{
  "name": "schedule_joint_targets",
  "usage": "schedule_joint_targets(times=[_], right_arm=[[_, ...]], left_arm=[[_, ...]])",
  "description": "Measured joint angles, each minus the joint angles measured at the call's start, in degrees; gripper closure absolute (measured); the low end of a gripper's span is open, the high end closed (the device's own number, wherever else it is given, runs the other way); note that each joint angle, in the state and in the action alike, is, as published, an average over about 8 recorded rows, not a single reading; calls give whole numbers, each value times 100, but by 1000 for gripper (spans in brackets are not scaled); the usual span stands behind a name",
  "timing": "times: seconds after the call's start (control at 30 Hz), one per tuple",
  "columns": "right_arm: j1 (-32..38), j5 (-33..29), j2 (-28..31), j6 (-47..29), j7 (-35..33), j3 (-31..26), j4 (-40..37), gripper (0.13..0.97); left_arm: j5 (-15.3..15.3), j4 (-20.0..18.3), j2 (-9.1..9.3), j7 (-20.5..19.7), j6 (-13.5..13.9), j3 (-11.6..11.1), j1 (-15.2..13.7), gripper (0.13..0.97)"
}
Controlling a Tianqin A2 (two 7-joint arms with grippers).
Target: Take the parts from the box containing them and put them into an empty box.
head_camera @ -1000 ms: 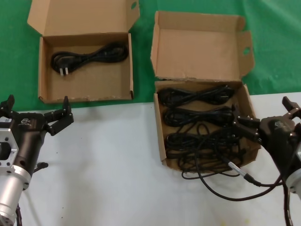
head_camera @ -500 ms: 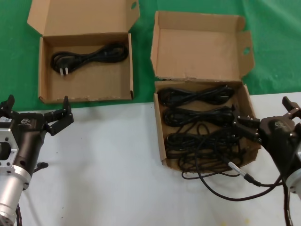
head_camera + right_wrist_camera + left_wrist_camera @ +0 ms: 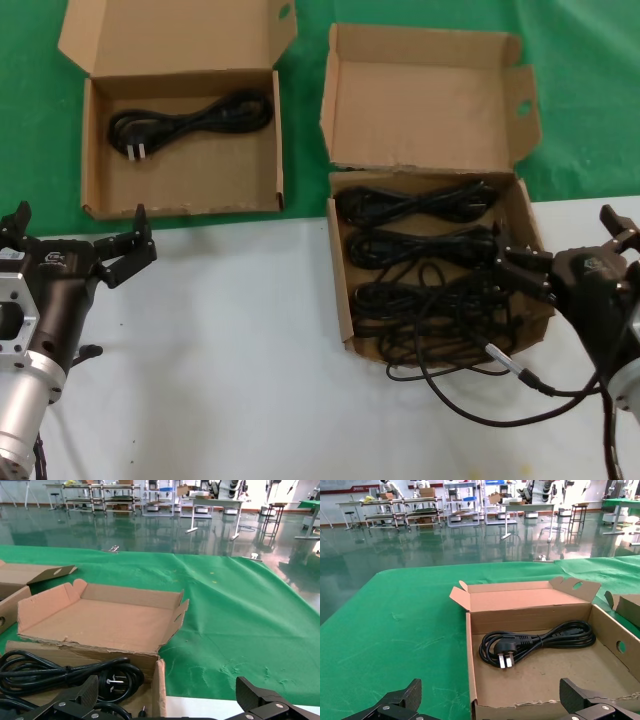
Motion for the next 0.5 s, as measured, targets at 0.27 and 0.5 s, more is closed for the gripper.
schedule_joint_targets(times=[0.27, 0.5], right_arm=[[0, 0, 0, 0, 0, 0, 0, 129], [0, 0, 0, 0, 0, 0, 0, 129]], left_arm=[[0, 0, 0, 0, 0, 0, 0, 132], [0, 0, 0, 0, 0, 0, 0, 132]])
